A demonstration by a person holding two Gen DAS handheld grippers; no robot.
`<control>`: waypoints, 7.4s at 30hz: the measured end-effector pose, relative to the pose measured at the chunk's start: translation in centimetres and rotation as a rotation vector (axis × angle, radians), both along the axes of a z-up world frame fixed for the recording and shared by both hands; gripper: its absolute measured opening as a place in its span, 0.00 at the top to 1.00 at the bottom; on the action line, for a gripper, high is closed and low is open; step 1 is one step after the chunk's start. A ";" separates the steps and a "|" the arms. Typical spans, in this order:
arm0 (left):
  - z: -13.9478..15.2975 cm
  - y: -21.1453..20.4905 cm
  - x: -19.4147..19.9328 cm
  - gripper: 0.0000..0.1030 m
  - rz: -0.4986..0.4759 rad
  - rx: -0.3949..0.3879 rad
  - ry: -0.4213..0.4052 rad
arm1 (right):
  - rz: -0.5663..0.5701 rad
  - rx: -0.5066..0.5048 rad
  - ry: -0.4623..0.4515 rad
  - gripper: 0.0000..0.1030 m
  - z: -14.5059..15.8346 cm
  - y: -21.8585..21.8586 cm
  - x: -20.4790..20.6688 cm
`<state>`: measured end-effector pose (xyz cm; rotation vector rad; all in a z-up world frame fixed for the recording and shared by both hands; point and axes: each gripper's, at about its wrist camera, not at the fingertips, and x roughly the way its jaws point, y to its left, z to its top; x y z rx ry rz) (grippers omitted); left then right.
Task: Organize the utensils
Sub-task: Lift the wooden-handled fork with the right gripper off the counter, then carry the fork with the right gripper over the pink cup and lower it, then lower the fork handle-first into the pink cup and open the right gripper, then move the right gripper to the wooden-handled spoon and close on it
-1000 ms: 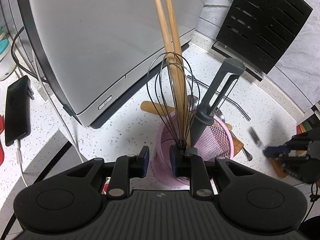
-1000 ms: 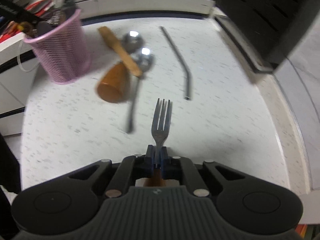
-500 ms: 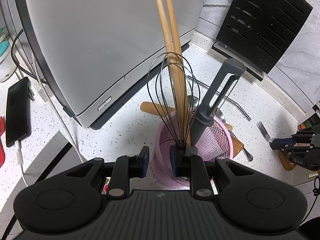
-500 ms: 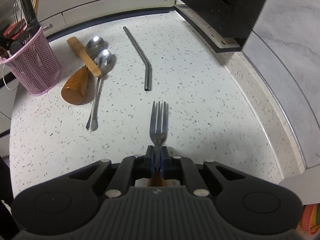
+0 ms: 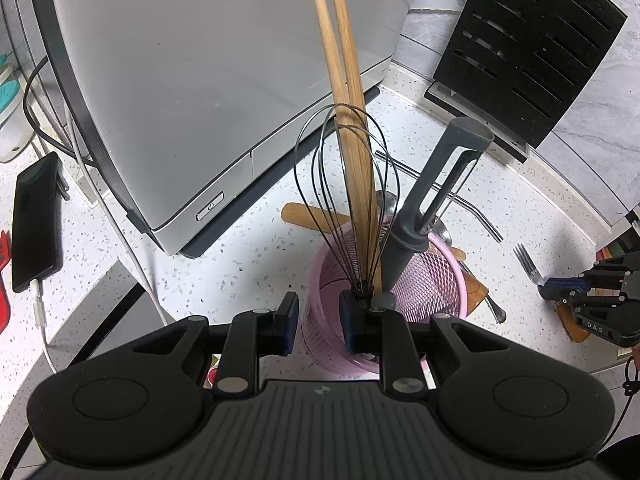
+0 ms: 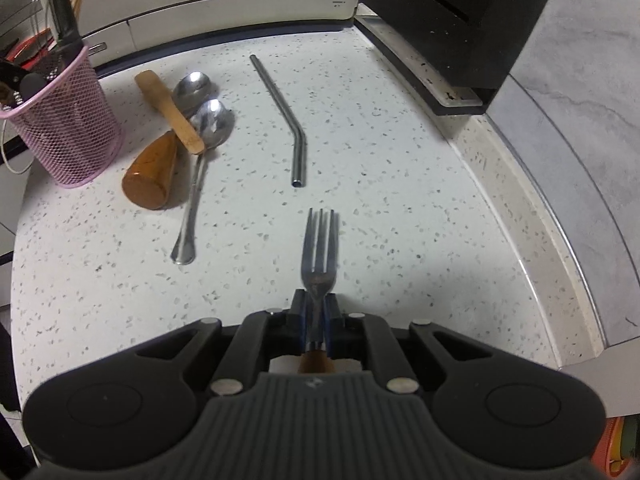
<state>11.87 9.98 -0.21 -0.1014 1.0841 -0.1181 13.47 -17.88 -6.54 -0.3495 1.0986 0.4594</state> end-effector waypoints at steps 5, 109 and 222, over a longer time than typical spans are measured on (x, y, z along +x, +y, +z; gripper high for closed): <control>0.0 0.1 -0.1 0.75 0.001 0.004 -0.001 | -0.004 -0.002 -0.007 0.98 0.0 0.1 -0.3; 0.0 -0.3 -0.1 0.75 0.002 0.003 0.002 | 0.235 0.467 -0.348 1.00 13.0 14.2 -2.1; 0.2 -0.6 -0.7 0.70 0.002 -0.005 -0.006 | -0.015 0.030 -0.002 0.69 0.5 -1.9 -1.5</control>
